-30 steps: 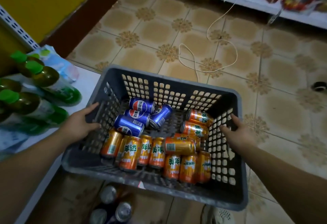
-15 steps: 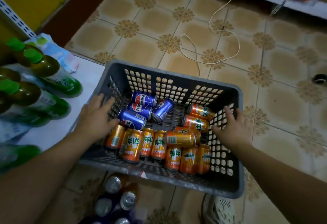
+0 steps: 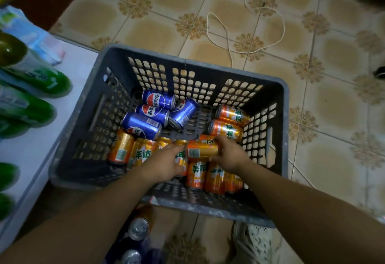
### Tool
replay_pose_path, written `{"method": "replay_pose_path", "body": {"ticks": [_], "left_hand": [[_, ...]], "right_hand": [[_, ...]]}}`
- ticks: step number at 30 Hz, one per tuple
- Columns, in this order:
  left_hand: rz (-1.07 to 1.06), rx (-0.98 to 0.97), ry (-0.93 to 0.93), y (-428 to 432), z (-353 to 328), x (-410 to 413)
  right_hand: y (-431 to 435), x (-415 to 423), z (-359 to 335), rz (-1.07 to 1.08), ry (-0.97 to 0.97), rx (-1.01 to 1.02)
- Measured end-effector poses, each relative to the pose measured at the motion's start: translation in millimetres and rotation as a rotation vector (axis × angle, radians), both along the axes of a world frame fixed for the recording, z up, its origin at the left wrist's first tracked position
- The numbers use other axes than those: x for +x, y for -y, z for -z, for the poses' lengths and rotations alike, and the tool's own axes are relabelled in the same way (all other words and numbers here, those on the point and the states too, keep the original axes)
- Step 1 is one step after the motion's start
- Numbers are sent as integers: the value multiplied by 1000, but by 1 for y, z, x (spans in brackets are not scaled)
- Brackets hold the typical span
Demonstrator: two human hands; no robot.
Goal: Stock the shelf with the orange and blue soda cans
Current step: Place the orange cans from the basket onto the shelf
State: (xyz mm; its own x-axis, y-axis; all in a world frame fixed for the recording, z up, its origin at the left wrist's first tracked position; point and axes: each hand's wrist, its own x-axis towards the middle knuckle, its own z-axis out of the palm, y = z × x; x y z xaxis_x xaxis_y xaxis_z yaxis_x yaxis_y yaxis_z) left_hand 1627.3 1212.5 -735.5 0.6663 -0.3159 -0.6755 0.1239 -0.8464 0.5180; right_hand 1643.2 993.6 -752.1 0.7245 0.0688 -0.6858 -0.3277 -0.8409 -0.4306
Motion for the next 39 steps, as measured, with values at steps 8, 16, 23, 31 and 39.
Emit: {"method": "replay_pose_path", "body": {"ticks": [8, 16, 23, 31, 39], "left_hand": [[-273, -154, 23, -26, -78, -9], [-605, -392, 218, -80, -243, -47], [-788, -468, 484, -134, -375, -127], [-925, -344, 738, -228, -501, -244], [-1019, 336, 759, -327, -545, -400]], "right_hand": [[-44, 1, -121, 5, 157, 298], [-116, -29, -295, 126, 306, 699], [-206, -82, -409, 169, 424, 859], [-319, -150, -541, -284, 531, 1043], [-428, -246, -591, -680, 451, 1033]]}}
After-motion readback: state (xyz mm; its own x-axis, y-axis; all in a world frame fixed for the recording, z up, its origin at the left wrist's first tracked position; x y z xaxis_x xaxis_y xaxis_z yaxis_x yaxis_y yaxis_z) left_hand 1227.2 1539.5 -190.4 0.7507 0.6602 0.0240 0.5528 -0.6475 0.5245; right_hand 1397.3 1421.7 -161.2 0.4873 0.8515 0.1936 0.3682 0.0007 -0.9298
